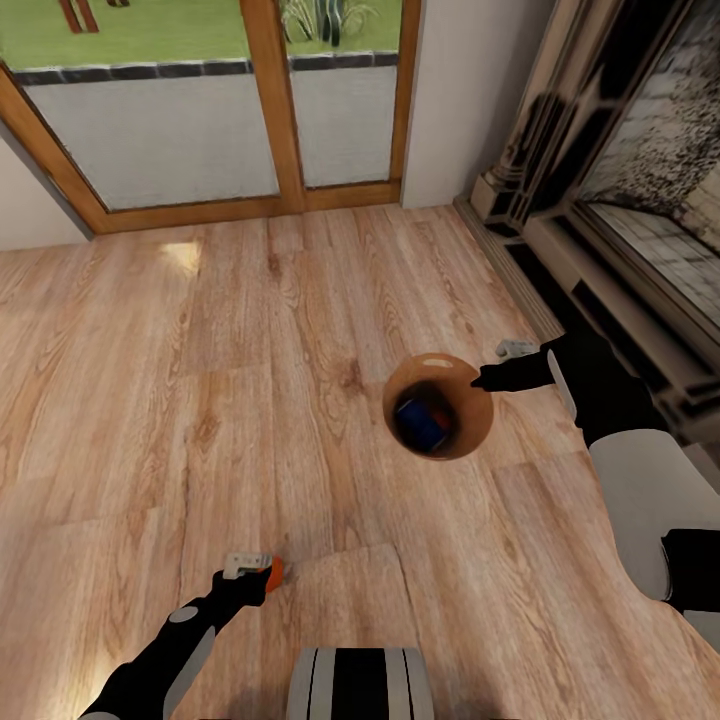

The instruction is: Put the three can of soda from the living room inside the tash can in the kitchen.

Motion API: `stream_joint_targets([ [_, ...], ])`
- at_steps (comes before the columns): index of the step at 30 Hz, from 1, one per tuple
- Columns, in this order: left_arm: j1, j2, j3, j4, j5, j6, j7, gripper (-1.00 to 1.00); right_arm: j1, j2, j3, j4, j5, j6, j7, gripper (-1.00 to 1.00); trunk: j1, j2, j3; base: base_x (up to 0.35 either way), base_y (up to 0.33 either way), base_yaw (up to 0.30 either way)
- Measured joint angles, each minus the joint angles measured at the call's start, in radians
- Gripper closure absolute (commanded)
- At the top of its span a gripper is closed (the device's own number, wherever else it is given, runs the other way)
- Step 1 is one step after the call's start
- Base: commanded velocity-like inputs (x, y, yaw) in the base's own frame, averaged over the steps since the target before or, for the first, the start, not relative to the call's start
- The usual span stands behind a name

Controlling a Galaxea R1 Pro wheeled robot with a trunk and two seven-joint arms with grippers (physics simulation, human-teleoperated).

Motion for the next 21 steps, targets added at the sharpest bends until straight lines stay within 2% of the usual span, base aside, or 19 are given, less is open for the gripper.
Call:
stream_joint_targets([
  [3,-0.001,0.0,0.001,0.001,-0.003,0.001,0.001,1.0,0.0,0.0,0.001,-0.002,0.011,-0.004,-0.001,1.0,-0.001,0.001,0.011,0.0,0.0,0.0],
  [8,-0.001,0.0,0.002,0.001,-0.004,0.001,0.001,1.0,0.0,0.001,0.003,-0.003,-0.002,0.001,0.0,1.0,-0.004,0.002,0.031,0.0,0.0,0.0],
  [16,-0.001,0.001,0.002,-0.003,-0.003,0.003,-0.001,1.0,0.001,0.001,0.004,-0.002,0.002,0.0,0.0,1.0,-0.007,0.004,0.062,0.0,0.0,0.0],
  [18,-0.001,0.004,0.003,-0.009,-0.002,0.006,-0.007,1.0,0.002,0.001,0.004,-0.001,0.001,0.0,0.0,1.0,-0.008,0.004,0.069,0.0,0.0,0.0],
  [21,-0.001,0.008,0.009,-0.036,0.001,0.015,-0.061,1.0,0.004,0.0,0.004,0.009,0.002,0.001,0.001,1.0,-0.009,0.005,0.081,0.0,0.0,0.0],
])
